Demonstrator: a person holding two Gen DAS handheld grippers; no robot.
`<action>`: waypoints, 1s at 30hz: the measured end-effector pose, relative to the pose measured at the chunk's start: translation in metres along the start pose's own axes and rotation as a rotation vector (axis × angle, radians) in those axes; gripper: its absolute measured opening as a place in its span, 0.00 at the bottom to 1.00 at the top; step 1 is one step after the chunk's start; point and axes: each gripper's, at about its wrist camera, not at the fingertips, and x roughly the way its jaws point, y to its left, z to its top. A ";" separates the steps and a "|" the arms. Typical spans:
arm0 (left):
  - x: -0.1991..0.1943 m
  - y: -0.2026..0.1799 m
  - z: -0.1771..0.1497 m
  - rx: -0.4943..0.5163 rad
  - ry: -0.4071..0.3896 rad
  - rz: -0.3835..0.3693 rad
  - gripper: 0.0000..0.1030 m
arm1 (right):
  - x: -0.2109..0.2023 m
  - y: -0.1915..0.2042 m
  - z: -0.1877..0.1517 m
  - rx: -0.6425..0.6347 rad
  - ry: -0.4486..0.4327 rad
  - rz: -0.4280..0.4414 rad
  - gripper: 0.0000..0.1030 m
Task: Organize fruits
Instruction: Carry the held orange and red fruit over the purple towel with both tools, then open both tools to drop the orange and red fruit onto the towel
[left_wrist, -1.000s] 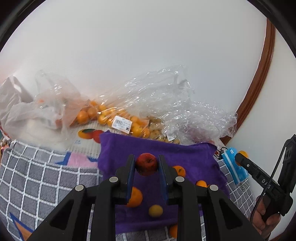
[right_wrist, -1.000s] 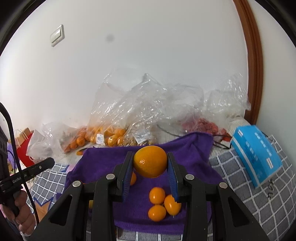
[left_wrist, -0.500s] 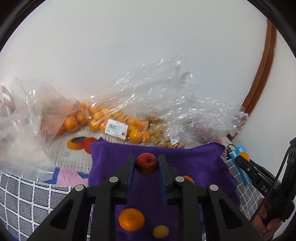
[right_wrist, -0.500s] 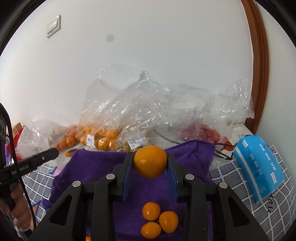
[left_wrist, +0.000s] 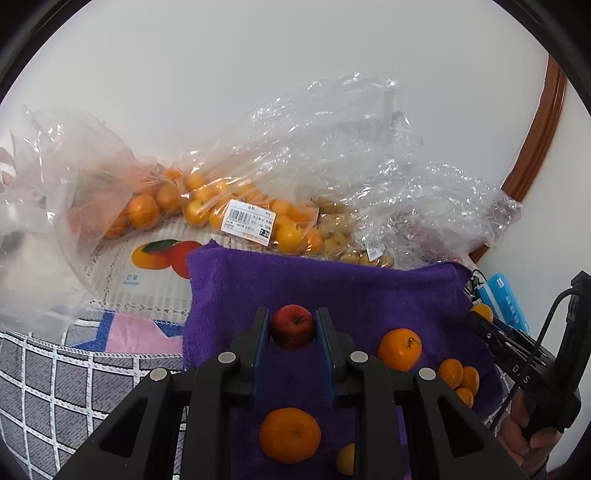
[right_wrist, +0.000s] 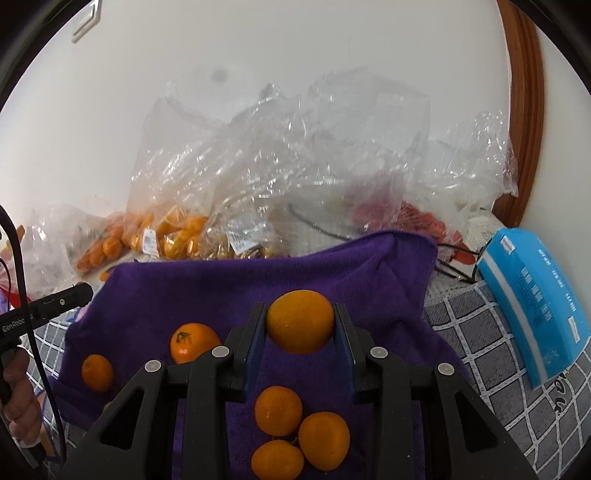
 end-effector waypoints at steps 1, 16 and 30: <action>0.003 0.000 -0.001 0.001 0.008 0.004 0.23 | 0.002 0.000 -0.001 -0.001 0.005 -0.002 0.34; 0.029 -0.003 -0.012 0.028 0.095 0.013 0.23 | 0.025 0.007 -0.017 -0.036 0.065 -0.011 0.34; 0.040 -0.009 -0.018 0.067 0.153 0.020 0.23 | 0.029 0.005 -0.023 -0.032 0.093 -0.003 0.34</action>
